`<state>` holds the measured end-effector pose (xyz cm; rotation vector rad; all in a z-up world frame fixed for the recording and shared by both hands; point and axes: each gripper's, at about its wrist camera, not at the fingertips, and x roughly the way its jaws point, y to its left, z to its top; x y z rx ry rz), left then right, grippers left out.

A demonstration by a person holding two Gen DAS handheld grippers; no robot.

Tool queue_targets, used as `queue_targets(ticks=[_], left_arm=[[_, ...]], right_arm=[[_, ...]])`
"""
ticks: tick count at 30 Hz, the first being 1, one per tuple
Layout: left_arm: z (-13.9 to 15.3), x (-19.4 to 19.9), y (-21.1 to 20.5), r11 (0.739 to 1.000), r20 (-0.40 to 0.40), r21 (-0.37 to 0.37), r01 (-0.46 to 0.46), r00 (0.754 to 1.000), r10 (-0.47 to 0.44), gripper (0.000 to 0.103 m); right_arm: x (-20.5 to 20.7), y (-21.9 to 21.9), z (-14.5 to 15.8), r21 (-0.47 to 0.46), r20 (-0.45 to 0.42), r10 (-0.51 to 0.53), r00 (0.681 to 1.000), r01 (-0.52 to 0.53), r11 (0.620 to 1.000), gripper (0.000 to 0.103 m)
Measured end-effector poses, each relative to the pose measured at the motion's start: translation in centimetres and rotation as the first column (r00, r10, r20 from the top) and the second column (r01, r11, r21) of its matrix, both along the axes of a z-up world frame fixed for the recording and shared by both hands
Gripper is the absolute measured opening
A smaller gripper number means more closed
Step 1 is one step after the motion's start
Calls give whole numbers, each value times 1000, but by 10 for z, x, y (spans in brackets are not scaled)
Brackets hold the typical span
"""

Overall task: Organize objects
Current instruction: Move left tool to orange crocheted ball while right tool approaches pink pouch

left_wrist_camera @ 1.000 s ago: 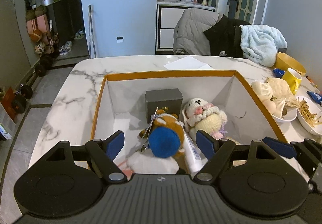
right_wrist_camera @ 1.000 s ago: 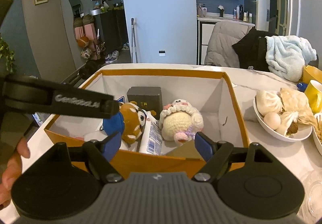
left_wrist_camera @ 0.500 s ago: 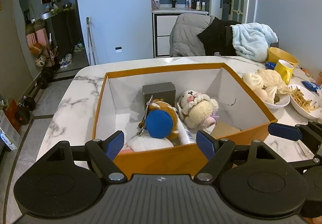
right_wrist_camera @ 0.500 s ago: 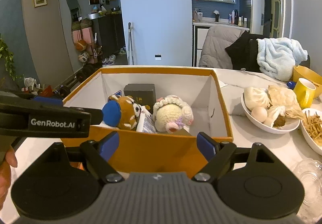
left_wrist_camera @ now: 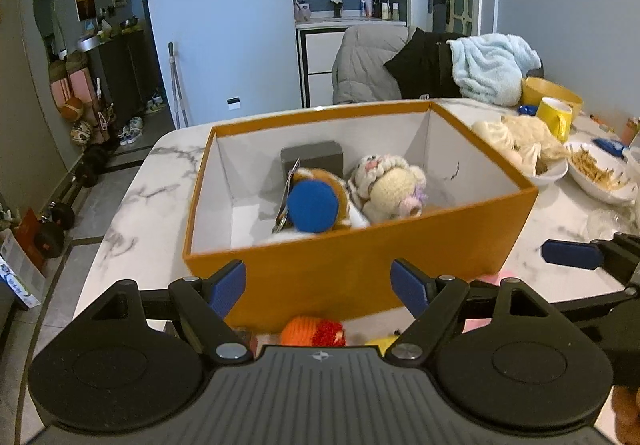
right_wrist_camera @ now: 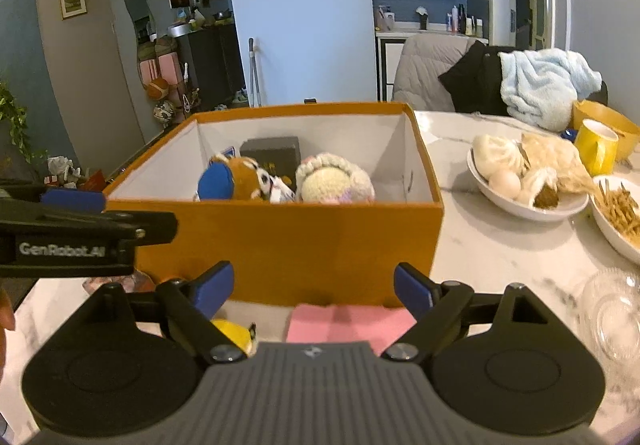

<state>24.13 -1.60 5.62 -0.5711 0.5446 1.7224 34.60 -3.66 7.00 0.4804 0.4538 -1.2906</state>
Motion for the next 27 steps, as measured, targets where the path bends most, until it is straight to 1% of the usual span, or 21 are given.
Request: queue_targets(ticks=[1, 7, 9, 13, 17, 22, 27], left_arm=[[-3, 0, -2, 1000, 0, -2, -21, 1000, 21, 94], [-25, -2, -13, 999, -6, -18, -40, 999, 39, 94], [-31, -4, -16, 999, 0, -23, -47, 999, 47, 94], [-43, -10, -25, 998, 12, -9, -63, 998, 63, 94], [-53, -15, -37, 998, 5, -1, -60, 998, 60, 94], [-66, -25, -56, 1000, 40, -1, -29, 999, 29, 94], [-72, -29, -54, 1000, 37, -3, -25, 999, 25, 94]], right_arm=[[-1, 0, -3, 9, 1, -1, 1000, 1, 1000, 88], [-4, 8, -22, 48, 15, 3, 1000, -4, 999, 89], [-3, 10, -26, 51, 6, 5, 1000, -5, 999, 89], [-3, 15, -34, 52, -11, 1, 1000, 0, 999, 90], [-4, 19, -44, 72, -7, 2, 1000, -1, 997, 90], [-2, 21, -54, 92, -9, 11, 1000, -10, 996, 90], [2, 20, -61, 90, -28, 12, 1000, -9, 996, 91]])
